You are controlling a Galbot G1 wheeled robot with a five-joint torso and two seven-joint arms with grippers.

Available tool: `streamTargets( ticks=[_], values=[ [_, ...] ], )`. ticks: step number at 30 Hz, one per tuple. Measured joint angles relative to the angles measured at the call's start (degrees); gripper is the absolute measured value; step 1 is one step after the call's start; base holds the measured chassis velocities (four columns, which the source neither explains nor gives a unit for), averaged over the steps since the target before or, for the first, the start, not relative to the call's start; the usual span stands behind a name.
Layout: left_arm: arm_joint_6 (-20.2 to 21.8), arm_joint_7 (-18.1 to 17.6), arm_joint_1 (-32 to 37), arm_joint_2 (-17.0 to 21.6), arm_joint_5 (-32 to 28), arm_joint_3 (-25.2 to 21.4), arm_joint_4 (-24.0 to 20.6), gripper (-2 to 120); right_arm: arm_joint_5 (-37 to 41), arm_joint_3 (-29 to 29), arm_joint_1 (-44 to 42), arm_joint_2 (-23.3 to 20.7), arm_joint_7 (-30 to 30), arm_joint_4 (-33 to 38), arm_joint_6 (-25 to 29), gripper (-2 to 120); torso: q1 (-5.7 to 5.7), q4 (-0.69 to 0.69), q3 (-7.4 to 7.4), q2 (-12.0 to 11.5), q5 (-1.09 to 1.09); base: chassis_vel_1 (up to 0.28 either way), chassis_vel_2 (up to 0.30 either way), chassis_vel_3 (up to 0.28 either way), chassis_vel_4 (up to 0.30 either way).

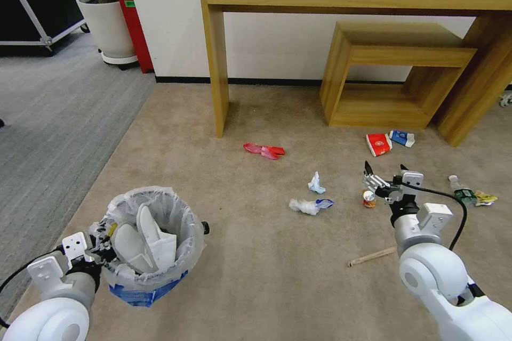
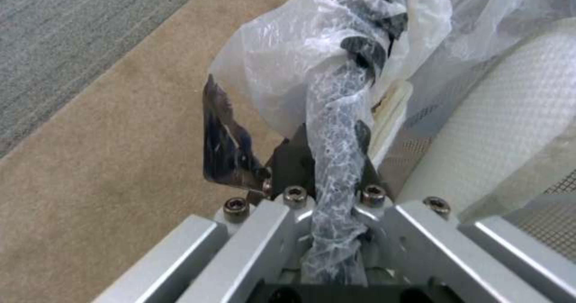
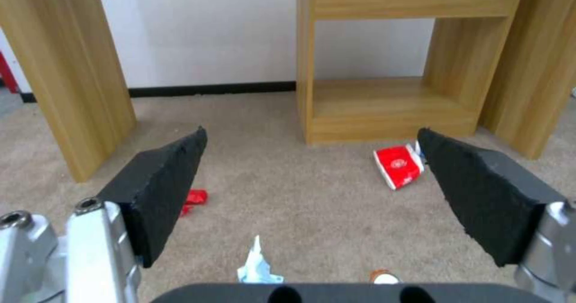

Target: Pick up the trash bin and place the garbage on the floor into it.

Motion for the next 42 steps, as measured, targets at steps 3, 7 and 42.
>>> streamTargets(
  ticks=[3, 7, 42],
  values=[
    [-0.02, 0.0, 0.07, -0.12, 0.0, -0.02, -0.1, 0, 0.0, -0.07, 0.0, 0.01, -0.1, 0.0, 0.0, 89, 0.0, 0.0, 0.0, 0.0, 0.0, -0.061, 0.046, 0.062, -0.056],
    [-0.05, 0.0, 0.11, -0.16, 0.0, -0.04, -0.19, 0, 0.0, -0.08, -0.01, 0.01, -0.2, -0.04, 0.0, 89, 0.0, 0.0, 0.0, 0.0, 0.0, -0.077, 0.08, 0.083, -0.078],
    [-0.16, 0.26, -0.62, -0.03, -0.18, 0.15, 0.88, 0, 0.12, -2.2, 2.16, 0.15, 0.37, -2.04, -0.03, 92, 0.0, 0.0, 0.0, 0.0, 0.0, -0.073, 0.072, 0.07, -0.071]
  ],
)
